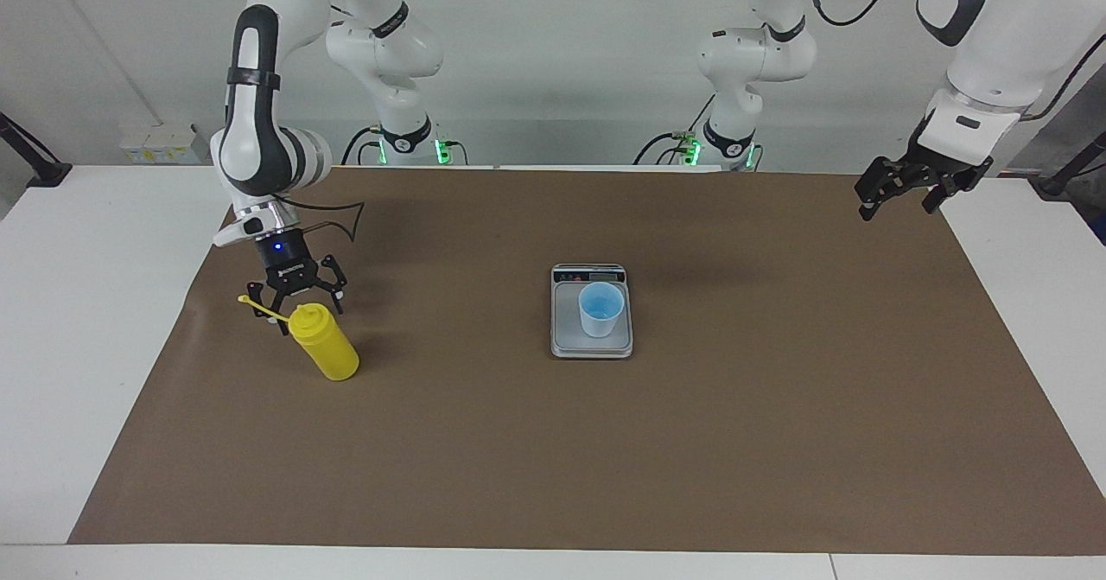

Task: Pour seasoning into cup on scale with both arms
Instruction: 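Open the right gripper and draw it back from the yellow bottle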

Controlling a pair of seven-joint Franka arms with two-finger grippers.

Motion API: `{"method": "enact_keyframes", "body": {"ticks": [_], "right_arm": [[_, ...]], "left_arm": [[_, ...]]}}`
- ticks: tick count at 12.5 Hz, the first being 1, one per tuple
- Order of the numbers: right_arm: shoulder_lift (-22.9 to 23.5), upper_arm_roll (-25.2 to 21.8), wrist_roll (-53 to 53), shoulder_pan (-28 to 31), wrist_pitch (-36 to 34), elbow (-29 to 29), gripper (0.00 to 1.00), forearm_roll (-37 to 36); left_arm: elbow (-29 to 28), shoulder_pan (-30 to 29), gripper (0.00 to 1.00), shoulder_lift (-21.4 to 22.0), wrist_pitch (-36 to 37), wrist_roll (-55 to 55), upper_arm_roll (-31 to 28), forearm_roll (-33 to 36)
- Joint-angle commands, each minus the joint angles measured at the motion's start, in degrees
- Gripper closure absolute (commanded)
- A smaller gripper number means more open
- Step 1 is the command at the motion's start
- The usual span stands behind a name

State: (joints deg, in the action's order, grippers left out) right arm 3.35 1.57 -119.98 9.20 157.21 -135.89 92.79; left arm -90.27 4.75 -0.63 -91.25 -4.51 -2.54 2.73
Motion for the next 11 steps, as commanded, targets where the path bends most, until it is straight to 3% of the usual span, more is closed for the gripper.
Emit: {"method": "enact_keyframes", "body": {"ticks": [1,11], "right_arm": [[-2.29,0.19,3.60,0.12,3.34,-1.83,0.00,-3.48],[-5.28,0.10,6.51,-0.76,12.76,-4.38,0.00,-8.14]], "left_arm": [[-0.61,-0.71,0.00,0.98,0.72,0.29,0.34,0.00],[-0.61,-0.71,0.00,0.98,0.72,0.29,0.34,0.00]]}}
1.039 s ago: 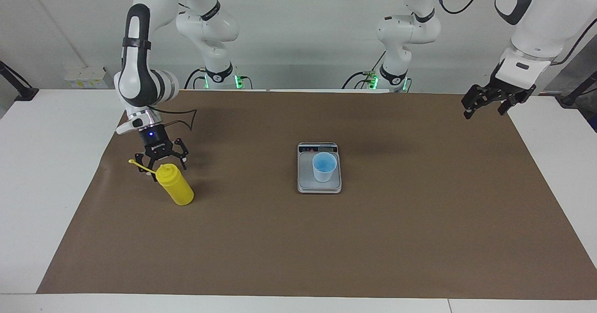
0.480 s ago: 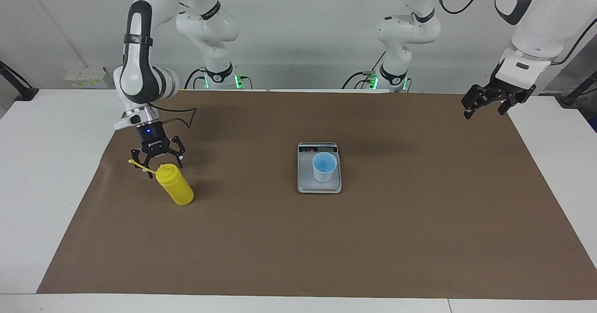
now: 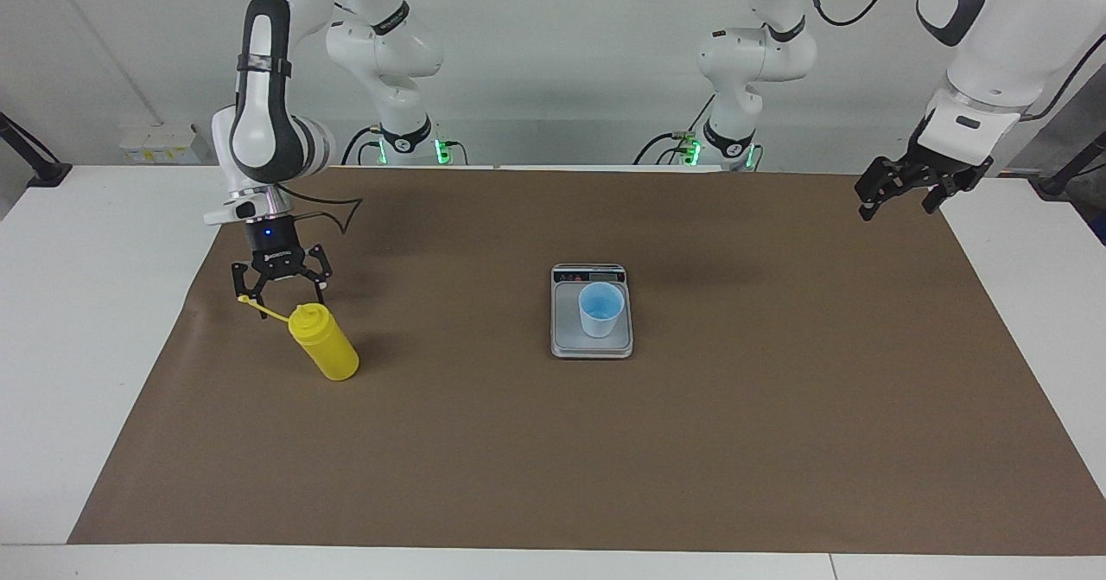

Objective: Pour seasoning into cup on scale with both arms

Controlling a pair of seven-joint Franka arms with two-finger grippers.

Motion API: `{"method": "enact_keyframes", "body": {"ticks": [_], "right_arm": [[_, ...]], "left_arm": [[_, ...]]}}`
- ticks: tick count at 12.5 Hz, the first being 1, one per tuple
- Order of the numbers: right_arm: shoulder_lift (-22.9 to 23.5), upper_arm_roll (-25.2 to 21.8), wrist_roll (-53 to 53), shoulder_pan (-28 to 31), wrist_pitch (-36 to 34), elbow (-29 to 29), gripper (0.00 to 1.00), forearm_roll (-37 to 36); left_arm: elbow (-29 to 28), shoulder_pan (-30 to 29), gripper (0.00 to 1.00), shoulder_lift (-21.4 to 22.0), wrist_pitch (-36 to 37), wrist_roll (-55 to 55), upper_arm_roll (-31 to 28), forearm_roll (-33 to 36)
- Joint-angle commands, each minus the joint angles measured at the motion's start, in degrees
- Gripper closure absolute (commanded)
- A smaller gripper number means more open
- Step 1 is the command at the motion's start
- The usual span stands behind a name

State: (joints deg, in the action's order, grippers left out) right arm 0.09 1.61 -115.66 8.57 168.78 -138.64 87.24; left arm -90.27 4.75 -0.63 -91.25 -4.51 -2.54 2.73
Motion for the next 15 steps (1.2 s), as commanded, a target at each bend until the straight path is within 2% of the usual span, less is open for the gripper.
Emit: {"method": "enact_keyframes", "body": {"ticks": [1,4,9,15], "right_arm": [[-2.37,0.06,2.19,-0.05,1.37,-1.63,0.00,-3.55],[-2.37,-0.12,2.36,1.79,1.11,-0.93,0.00,-12.67],[-2.55,-0.29,8.85,2.76,-0.55,-0.31,0.00,-22.52],[-3.33,-0.56,29.21,6.54,-9.16,2.32,0.00,-44.04]], "left_arm": [[-0.61,-0.71,0.00,0.98,0.81,0.29,0.34,0.00],[-0.61,-0.71,0.00,0.98,0.72,0.29,0.34,0.00],[-0.61,-0.71,0.00,0.98,0.72,0.29,0.34,0.00],[-0.61,-0.71,0.00,0.98,0.72,0.29,0.34,0.00]]}}
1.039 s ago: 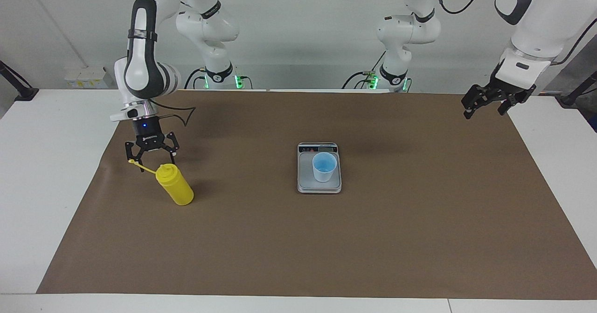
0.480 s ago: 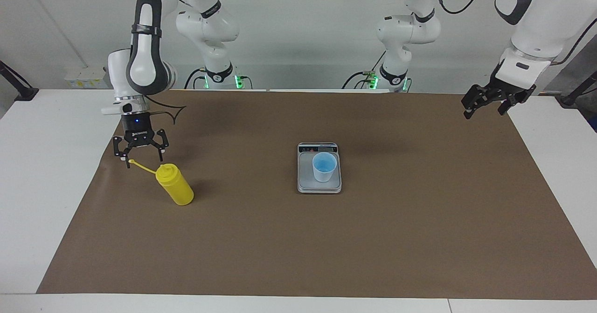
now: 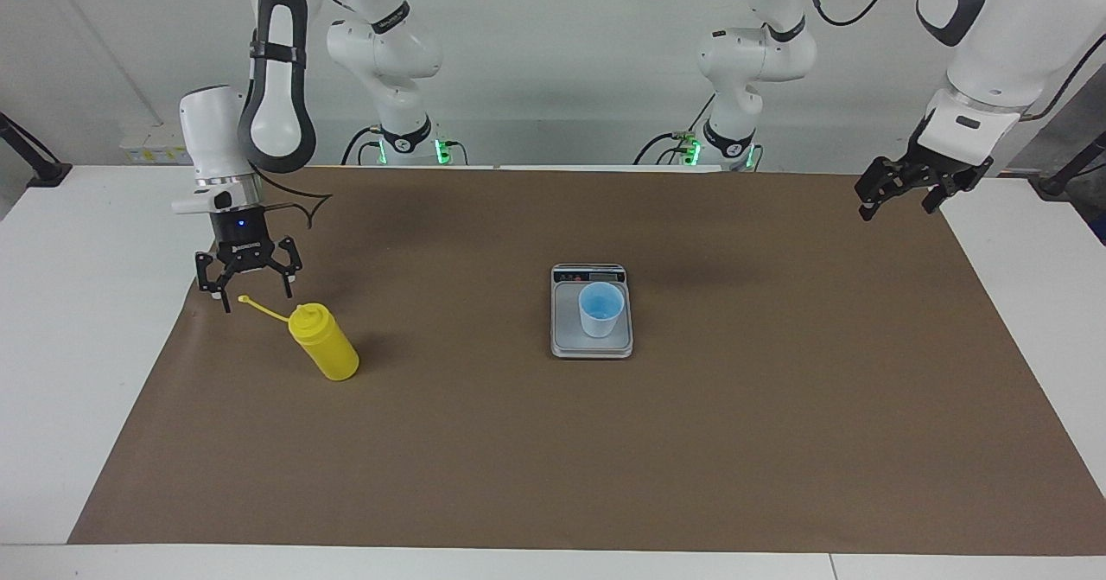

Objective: Pour seasoning into cup on scale with both arms

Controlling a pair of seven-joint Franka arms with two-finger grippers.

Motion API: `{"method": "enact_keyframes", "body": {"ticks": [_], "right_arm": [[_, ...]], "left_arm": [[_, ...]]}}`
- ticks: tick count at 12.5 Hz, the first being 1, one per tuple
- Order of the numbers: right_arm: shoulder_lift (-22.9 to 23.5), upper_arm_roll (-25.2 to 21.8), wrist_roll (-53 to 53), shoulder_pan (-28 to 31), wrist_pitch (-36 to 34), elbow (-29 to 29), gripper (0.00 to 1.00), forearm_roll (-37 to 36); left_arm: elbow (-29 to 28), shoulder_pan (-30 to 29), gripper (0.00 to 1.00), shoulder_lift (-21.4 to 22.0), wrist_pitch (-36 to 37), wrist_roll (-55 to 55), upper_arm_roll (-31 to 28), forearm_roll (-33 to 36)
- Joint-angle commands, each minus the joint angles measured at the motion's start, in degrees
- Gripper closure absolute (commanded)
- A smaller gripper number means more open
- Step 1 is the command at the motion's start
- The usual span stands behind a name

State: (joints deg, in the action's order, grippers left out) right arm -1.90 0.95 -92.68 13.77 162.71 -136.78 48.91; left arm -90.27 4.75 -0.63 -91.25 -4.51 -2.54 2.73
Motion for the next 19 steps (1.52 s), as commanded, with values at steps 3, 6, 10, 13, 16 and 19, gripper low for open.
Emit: {"method": "enact_keyframes", "body": {"ticks": [3,6,10,13,16,19], "right_arm": [[-1.88,0.10,13.82,1.26,-5.20,1.87,0.00,-11.37],[-3.02,0.10,27.32,1.34,-11.94,4.66,0.00,-21.27],[-2.93,0.36,51.93,1.08,-25.22,12.75,0.00,-36.75],[-2.58,1.15,72.23,0.03,-36.11,18.90,0.00,-46.95],[-2.32,1.24,87.35,-3.83,-47.17,25.92,0.00,-49.26],[1.54,1.59,97.58,-7.44,-59.68,37.97,0.00,-51.79]], "left_arm": [[-0.61,-0.71,0.00,0.98,0.72,0.29,0.34,0.00],[-0.61,-0.71,0.00,0.98,0.72,0.29,0.34,0.00],[-0.61,-0.71,0.00,0.98,0.72,0.29,0.34,0.00],[-0.61,-0.71,0.00,0.98,0.72,0.29,0.34,0.00],[-0.61,-0.71,0.00,0.98,0.81,0.29,0.34,0.00],[-0.61,-0.71,0.00,0.98,0.72,0.29,0.34,0.00]]}}
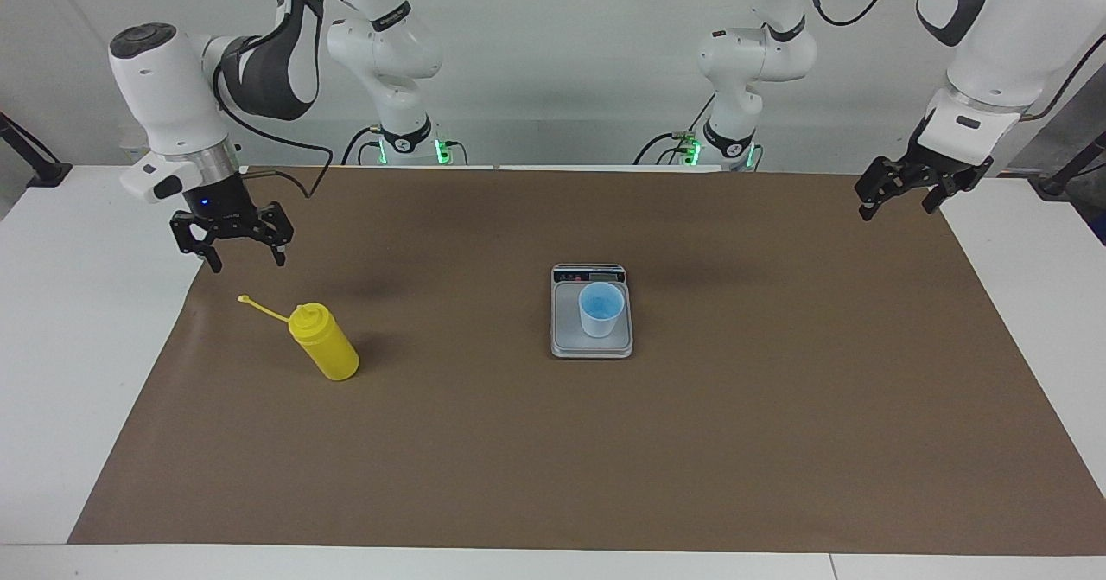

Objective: Pour seasoning into cup on scale with both arms

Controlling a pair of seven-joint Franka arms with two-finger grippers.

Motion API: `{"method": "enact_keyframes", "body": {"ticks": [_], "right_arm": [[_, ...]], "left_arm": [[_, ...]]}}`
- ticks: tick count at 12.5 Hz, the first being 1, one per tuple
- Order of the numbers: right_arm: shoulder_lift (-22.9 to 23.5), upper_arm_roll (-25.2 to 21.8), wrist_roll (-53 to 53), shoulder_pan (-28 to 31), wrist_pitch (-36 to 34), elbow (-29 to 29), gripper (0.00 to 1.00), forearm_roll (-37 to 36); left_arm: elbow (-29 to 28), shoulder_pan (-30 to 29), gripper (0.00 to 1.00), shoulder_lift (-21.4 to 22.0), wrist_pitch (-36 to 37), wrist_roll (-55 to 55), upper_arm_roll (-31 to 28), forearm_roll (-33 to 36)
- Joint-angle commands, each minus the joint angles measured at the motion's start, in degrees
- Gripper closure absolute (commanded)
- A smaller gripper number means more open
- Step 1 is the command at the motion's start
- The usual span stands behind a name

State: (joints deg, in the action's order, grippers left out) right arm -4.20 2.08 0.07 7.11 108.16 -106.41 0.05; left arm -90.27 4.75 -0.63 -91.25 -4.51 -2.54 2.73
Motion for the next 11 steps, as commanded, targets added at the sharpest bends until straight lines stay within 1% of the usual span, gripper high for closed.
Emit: {"method": "enact_keyframes", "body": {"ticks": [1,2,3,4,6,8,11], "right_arm": [[3.76,0.91,5.46,-1.48,-5.59,8.41,0.00,-3.30],[3.76,0.91,6.77,-3.05,-6.64,9.46,0.00,-3.30],[3.84,0.91,8.96,-4.29,-9.26,11.38,0.00,-3.13],[4.19,0.91,11.50,-4.82,-11.64,13.84,0.00,-2.87],[6.04,1.00,11.88,-5.09,-13.06,17.72,0.00,-2.34],[6.48,1.61,11.71,-4.92,-14.38,19.05,0.00,-2.16],[5.43,1.62,9.87,-5.09,-15.97,17.73,0.00,-1.81]], "left_arm": [[-0.61,-0.71,0.00,0.98,0.72,0.29,0.34,0.00],[-0.61,-0.71,0.00,0.98,0.72,0.29,0.34,0.00],[-0.61,-0.71,0.00,0.98,0.72,0.29,0.34,0.00],[-0.61,-0.71,0.00,0.98,0.81,0.29,0.34,0.00],[-0.61,-0.62,0.00,0.98,0.81,0.29,0.34,0.00],[-0.61,-0.71,0.00,0.98,0.72,0.29,0.34,0.00],[-0.61,-0.71,0.00,0.98,0.81,0.29,0.34,0.00]]}}
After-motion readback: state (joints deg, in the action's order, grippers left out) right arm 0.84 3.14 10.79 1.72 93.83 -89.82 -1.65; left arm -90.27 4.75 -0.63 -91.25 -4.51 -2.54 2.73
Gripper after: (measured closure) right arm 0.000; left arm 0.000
